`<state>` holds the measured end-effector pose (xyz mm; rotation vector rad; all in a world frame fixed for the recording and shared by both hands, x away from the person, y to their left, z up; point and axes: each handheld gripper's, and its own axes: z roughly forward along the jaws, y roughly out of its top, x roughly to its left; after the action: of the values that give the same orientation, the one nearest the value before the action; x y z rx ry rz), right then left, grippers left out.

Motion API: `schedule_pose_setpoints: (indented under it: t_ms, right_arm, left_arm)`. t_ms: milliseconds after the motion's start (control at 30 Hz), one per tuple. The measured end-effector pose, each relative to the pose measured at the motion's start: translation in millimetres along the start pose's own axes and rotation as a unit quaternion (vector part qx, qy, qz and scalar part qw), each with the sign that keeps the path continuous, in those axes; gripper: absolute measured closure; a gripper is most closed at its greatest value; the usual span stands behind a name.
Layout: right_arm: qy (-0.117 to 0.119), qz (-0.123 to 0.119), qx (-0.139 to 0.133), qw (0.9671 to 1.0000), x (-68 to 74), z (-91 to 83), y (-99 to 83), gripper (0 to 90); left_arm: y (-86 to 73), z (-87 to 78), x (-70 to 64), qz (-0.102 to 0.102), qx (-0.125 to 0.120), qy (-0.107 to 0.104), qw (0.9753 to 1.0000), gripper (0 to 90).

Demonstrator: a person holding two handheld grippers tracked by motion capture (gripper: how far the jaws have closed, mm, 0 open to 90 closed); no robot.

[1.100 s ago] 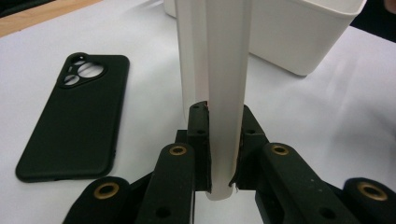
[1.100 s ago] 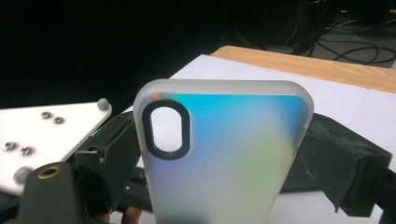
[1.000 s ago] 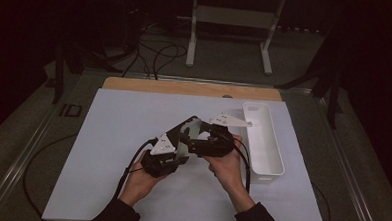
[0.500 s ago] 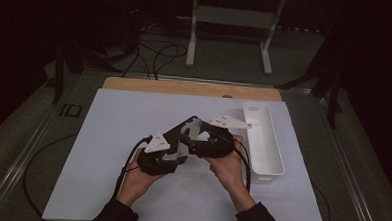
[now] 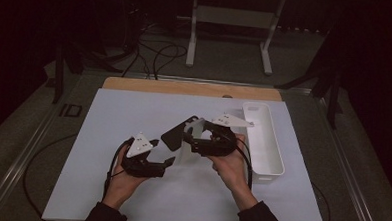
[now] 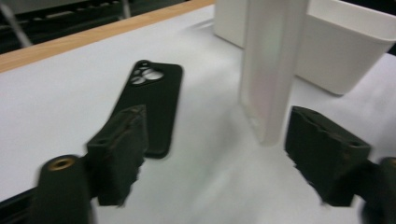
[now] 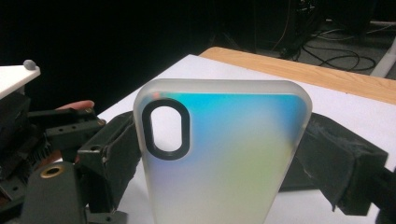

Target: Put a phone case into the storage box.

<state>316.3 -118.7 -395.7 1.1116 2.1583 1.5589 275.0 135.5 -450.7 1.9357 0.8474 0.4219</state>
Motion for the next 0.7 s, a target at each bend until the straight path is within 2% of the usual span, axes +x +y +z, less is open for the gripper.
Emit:
schedule_pose_setpoints:
  t_ms: [200, 267, 333, 433, 467, 533, 700]
  right_arm:
    - [0.000, 0.000, 0.002, 1.0000, -2.0, -1.0, 0.7, 17.0]
    - [-0.001, 0.000, 0.002, 1.0000, -2.3, -1.3, 0.9, 17.0]
    - [-0.003, -0.001, 0.001, 1.0000, -3.0, -2.3, 1.8, 17.0]
    - [-0.003, -0.003, 0.000, 1.0000, -3.7, -2.9, 2.4, 16.9]
    - [-0.004, -0.004, -0.001, 1.0000, -3.9, -3.2, 2.8, 16.9]
    - [-0.006, -0.005, -0.003, 1.0000, -4.9, -4.4, 4.4, 16.9]
    - [-0.011, -0.009, -0.006, 0.9999, -6.9, -6.3, 7.1, 17.0]
  left_arm:
    - [-9.5, -16.6, 12.8, -0.019, -0.022, 0.025, 0.9993, 14.3]
    - [-11.0, -19.9, 15.1, -0.024, -0.027, 0.032, 0.9989, 11.5]
    - [-17.7, -29.6, 23.5, -0.032, -0.036, 0.050, 0.9976, 5.9]
    - [-21.4, -32.5, 26.7, -0.033, -0.034, 0.057, 0.9972, 1.2]
    - [-21.4, -32.5, 26.7, -0.033, -0.034, 0.057, 0.9972, 1.2]
    - [-30.1, -38.9, 32.6, -0.037, -0.031, 0.073, 0.9961, 0.8]
    - [-38.2, -46.5, 37.7, -0.044, -0.039, 0.083, 0.9948, 0.7]
